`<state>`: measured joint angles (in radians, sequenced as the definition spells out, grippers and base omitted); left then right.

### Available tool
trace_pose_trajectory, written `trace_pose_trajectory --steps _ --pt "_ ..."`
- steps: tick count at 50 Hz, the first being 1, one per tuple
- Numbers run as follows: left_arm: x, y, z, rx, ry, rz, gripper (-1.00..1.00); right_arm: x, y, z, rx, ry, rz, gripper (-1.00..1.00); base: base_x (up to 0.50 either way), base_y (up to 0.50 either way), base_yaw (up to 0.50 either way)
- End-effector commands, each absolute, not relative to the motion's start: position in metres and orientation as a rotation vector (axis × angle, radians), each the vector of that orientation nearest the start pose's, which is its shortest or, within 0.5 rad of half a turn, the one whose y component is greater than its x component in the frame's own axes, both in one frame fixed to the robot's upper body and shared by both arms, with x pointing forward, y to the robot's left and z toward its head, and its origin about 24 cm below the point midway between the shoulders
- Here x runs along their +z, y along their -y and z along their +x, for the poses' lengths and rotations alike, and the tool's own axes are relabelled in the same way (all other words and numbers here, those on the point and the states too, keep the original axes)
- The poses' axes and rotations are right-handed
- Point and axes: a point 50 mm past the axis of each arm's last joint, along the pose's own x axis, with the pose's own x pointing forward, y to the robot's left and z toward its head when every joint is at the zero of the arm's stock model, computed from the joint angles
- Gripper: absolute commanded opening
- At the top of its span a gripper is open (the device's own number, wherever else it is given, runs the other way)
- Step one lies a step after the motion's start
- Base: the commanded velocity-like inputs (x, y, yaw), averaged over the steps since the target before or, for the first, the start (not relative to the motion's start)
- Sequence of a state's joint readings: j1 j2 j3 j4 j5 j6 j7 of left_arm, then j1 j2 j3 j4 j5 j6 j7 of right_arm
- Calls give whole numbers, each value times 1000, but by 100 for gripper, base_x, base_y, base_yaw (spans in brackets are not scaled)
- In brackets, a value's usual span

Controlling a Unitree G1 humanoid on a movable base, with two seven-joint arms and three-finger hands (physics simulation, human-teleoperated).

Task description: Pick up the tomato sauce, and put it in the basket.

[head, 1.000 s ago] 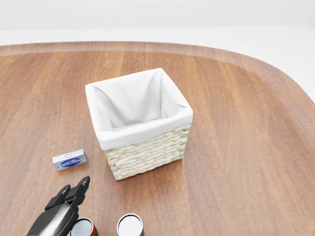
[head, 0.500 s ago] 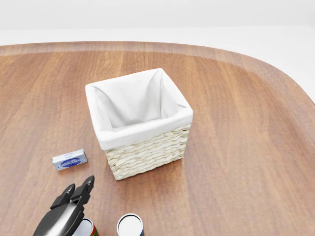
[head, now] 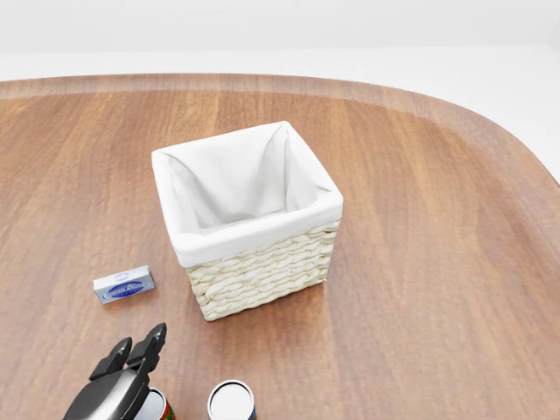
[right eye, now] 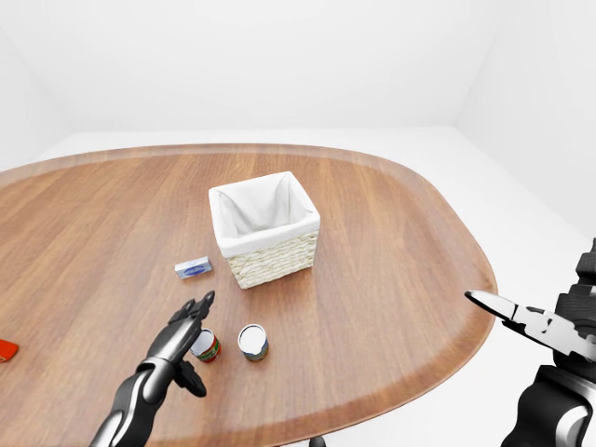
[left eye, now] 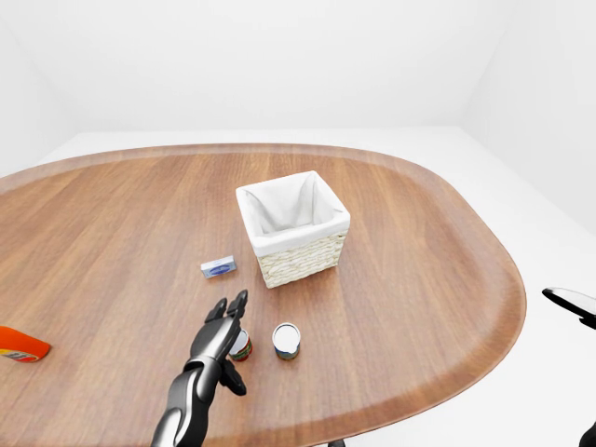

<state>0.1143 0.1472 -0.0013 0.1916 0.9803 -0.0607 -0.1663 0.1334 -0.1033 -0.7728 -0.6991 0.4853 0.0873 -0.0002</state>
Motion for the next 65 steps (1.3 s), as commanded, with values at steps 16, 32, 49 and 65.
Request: trace_pose_trajectory --steps 16,32,49,65 --pt "-39 -186 217 -288 -368 1111 100 184 298 141 -542 630 56 100 0 0 0" --pt "-46 -186 218 -295 -384 1128 100 186 297 140 -542 640 54 100 0 0 0" --pt "-55 -184 219 -308 -399 1134 100 186 298 141 -542 639 54 100 0 0 0" --pt "-65 -185 219 -317 -419 1140 100 184 298 141 -541 632 56 100 0 0 0"
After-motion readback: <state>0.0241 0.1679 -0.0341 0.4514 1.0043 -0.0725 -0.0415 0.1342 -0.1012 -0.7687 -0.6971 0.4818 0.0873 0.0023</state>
